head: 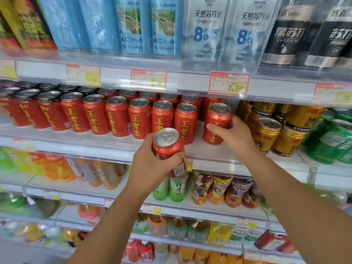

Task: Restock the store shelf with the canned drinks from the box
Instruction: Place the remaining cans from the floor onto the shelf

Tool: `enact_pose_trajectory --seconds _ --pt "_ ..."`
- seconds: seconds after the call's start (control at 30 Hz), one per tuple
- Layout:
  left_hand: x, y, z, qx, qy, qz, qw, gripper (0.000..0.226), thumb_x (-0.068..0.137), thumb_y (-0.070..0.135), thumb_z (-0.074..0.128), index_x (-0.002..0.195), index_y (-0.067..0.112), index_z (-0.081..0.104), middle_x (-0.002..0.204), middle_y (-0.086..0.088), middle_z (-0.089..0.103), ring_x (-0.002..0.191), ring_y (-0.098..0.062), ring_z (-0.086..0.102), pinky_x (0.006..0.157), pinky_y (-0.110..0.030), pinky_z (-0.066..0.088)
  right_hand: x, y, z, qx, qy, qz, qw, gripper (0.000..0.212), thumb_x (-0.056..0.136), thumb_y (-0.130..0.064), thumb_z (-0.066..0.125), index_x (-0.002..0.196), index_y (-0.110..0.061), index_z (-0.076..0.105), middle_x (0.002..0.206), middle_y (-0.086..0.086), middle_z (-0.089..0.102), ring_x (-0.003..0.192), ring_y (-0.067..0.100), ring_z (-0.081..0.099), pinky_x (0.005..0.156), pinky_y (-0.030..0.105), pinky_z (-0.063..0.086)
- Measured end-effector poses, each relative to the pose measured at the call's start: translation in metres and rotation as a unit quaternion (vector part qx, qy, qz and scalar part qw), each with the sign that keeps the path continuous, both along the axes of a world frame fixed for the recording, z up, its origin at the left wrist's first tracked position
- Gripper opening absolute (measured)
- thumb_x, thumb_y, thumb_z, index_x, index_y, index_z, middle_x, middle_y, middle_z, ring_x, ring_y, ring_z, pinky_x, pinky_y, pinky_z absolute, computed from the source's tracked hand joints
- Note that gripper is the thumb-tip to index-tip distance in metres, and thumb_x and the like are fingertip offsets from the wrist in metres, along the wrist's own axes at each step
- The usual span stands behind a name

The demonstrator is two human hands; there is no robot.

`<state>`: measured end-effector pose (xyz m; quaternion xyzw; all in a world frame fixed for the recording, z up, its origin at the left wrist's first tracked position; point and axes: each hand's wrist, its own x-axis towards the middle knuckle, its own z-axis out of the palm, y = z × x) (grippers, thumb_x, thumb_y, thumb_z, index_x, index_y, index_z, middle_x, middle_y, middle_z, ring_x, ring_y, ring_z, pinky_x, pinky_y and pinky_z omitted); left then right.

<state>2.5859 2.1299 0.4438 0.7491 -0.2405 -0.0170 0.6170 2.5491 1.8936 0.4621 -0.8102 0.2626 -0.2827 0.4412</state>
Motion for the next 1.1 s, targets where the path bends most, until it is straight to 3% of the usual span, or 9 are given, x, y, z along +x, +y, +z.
enact_pose_trajectory --seconds 0.1,0.27,0.4,0.6,0.73,0.83,1.1 --pt "0.001 -0.002 0.0 -0.004 -0.005 0.015 1.0 0.046 0.071 0.018 0.081 0.102 0.041 0.055 0.089 0.039 0.063 0.082 0.015 0.06 0.065 0.0 0.042 0.016 -0.012 -0.007 -0.006 0.017 -0.002 1.0 0.056 0.073 -0.048 0.078 0.12 -0.024 0.059 0.118 0.0 0.065 0.107 0.018 0.062 0.092 0.031 0.047" --pt "0.001 -0.007 0.003 -0.01 0.003 0.02 1.0 0.046 0.073 0.015 0.08 0.104 0.038 0.055 0.086 0.028 0.067 0.081 0.016 0.06 0.065 0.0 0.042 0.036 -0.022 -0.013 -0.015 0.015 0.0 1.0 0.07 0.068 -0.056 0.077 0.124 -0.022 0.054 0.121 0.0 0.064 0.108 0.018 0.062 0.088 0.031 0.049" --pt "-0.001 -0.009 0.006 -0.006 0.007 0.017 1.0 0.05 0.072 0.015 0.081 0.11 0.035 0.054 0.088 0.024 0.066 0.08 0.016 0.06 0.062 0.001 0.042 0.04 -0.022 -0.015 0.003 -0.003 0.012 1.0 0.079 0.066 -0.041 0.085 0.127 -0.016 0.042 0.126 0.002 0.058 0.11 0.019 0.059 0.092 0.034 0.048" --pt "-0.001 -0.009 0.008 0.005 0.009 0.008 1.0 0.052 0.071 0.02 0.081 0.111 0.036 0.053 0.091 0.022 0.066 0.082 0.017 0.06 0.063 0.0 0.043 0.04 -0.024 -0.017 -0.042 0.022 0.014 0.999 0.075 0.074 -0.031 0.082 0.133 -0.015 0.039 0.131 0.006 0.056 0.117 0.023 0.056 0.087 0.028 0.041" --pt "-0.003 -0.01 0.008 0.006 0.007 0.007 1.0 0.048 0.071 0.022 0.082 0.104 0.04 0.053 0.091 0.024 0.066 0.083 0.016 0.06 0.064 0.0 0.044 0.046 -0.027 -0.017 -0.056 0.029 -0.005 0.998 0.068 0.072 -0.032 0.083 0.123 -0.011 0.043 0.121 0.007 0.062 0.109 0.024 0.062 0.08 0.027 0.042" --pt "-0.005 -0.011 0.007 0.003 0.009 0.005 1.0 0.051 0.071 0.021 0.082 0.11 0.037 0.055 0.092 0.022 0.067 0.083 0.014 0.061 0.064 -0.001 0.044 0.049 -0.027 -0.017 -0.06 0.041 -0.014 0.997 0.064 0.074 -0.034 0.082 0.119 -0.01 0.044 0.118 0.007 0.063 0.106 0.024 0.062 0.077 0.027 0.041" --pt "-0.011 -0.024 0.008 0.009 0.004 -0.011 1.0 0.055 0.07 0.022 0.083 0.117 0.033 0.056 0.094 0.023 0.067 0.085 0.014 0.061 0.07 -0.003 0.047 0.033 -0.022 -0.008 -0.073 0.071 0.018 0.995 0.065 0.086 -0.035 0.07 0.138 -0.012 0.039 0.134 0.009 0.056 0.12 0.026 0.055 0.084 0.025 0.037"
